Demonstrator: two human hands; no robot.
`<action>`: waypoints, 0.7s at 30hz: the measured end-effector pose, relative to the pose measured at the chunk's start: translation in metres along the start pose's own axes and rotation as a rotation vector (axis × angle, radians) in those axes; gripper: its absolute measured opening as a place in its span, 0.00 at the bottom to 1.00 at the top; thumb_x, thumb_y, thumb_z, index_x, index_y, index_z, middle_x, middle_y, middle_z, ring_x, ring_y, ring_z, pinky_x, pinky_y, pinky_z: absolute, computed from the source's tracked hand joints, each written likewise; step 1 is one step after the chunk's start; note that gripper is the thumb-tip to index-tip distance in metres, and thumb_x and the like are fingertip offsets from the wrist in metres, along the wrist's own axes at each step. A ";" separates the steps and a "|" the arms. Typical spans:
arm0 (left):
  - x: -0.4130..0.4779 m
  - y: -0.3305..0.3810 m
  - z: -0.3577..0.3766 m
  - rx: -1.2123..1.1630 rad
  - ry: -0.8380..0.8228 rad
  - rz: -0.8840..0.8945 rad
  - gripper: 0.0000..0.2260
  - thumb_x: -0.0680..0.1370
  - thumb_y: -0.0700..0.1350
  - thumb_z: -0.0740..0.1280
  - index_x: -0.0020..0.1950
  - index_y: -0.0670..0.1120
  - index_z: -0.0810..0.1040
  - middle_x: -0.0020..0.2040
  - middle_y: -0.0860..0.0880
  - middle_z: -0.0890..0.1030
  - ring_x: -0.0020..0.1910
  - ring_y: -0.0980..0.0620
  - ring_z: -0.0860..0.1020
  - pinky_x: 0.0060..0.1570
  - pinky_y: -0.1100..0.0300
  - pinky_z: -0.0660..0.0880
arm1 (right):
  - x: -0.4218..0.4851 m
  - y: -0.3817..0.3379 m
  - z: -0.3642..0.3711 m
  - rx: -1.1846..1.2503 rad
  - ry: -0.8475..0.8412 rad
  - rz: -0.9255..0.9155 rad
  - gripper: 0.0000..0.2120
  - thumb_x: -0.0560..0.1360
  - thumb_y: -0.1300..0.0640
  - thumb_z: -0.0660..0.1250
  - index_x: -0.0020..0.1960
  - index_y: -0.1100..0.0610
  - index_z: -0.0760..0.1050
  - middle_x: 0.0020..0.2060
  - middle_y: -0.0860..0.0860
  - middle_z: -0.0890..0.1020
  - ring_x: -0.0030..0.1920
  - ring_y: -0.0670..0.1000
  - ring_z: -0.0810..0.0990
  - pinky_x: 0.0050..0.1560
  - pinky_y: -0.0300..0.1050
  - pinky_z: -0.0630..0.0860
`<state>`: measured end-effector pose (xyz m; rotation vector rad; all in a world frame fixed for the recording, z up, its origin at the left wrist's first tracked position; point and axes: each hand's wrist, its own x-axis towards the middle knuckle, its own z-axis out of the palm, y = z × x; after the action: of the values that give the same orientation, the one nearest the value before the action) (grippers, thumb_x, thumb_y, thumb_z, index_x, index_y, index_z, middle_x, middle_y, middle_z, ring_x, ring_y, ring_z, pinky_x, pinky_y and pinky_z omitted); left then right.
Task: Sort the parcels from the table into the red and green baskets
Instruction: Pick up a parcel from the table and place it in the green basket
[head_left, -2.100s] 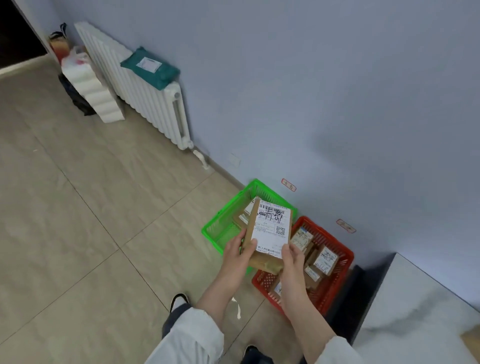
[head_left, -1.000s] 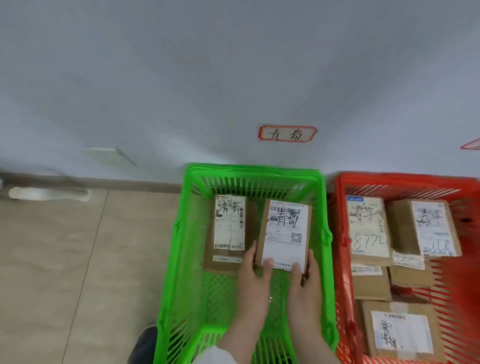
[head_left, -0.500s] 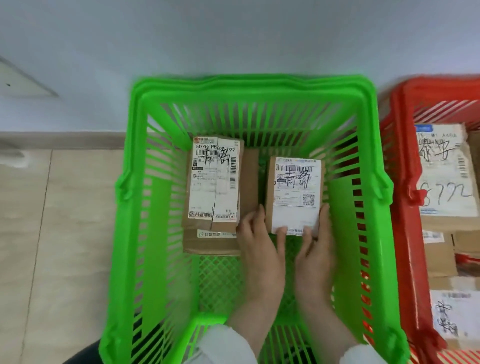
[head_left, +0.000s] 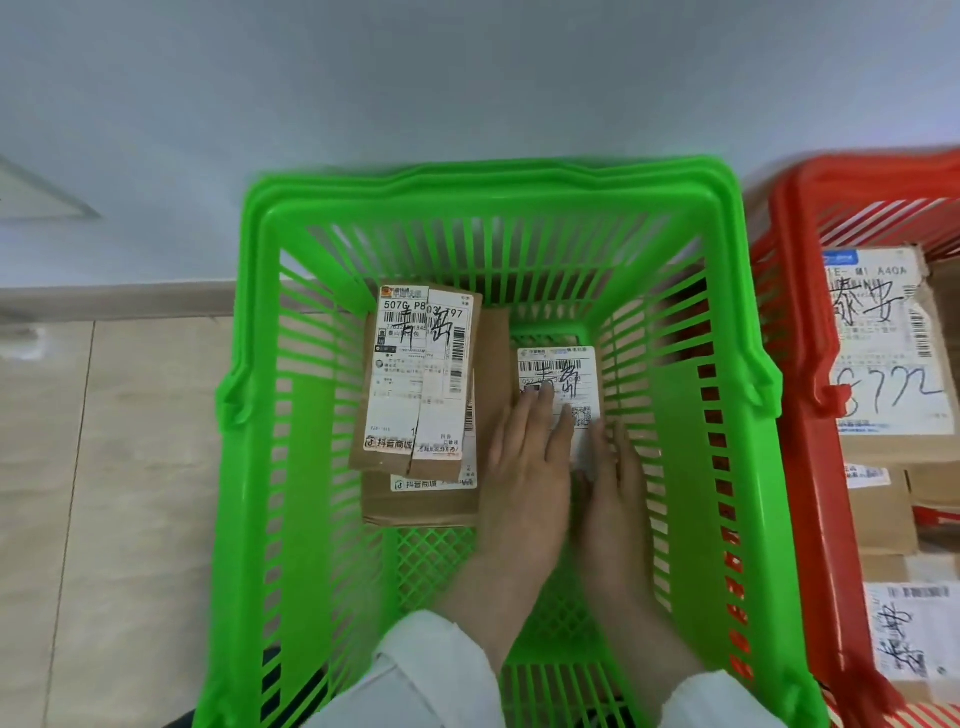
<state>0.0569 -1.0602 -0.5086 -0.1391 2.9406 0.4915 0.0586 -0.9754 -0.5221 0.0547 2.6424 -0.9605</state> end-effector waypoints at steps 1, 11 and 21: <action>0.008 -0.001 -0.007 0.042 -0.026 0.012 0.24 0.72 0.42 0.53 0.64 0.44 0.77 0.67 0.45 0.75 0.68 0.47 0.72 0.68 0.48 0.64 | -0.005 0.001 0.000 -0.044 0.012 -0.034 0.23 0.82 0.52 0.50 0.76 0.47 0.52 0.76 0.43 0.55 0.75 0.40 0.50 0.74 0.38 0.51; 0.053 -0.021 -0.035 0.333 -0.397 0.220 0.28 0.81 0.41 0.49 0.76 0.41 0.36 0.77 0.44 0.35 0.76 0.48 0.36 0.70 0.48 0.30 | -0.017 0.020 0.021 -0.528 -0.025 -0.295 0.30 0.73 0.59 0.58 0.73 0.64 0.57 0.74 0.57 0.58 0.77 0.51 0.41 0.75 0.46 0.43; 0.055 -0.018 -0.028 0.269 -0.431 0.175 0.27 0.78 0.43 0.39 0.76 0.41 0.36 0.77 0.45 0.34 0.76 0.49 0.35 0.67 0.49 0.26 | -0.015 0.016 0.019 -0.500 -0.093 -0.261 0.47 0.61 0.60 0.78 0.73 0.65 0.56 0.73 0.59 0.63 0.77 0.52 0.45 0.73 0.46 0.47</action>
<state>0.0009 -1.0904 -0.4971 0.2300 2.5679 0.1191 0.0810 -0.9741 -0.5413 -0.4475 2.7620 -0.3327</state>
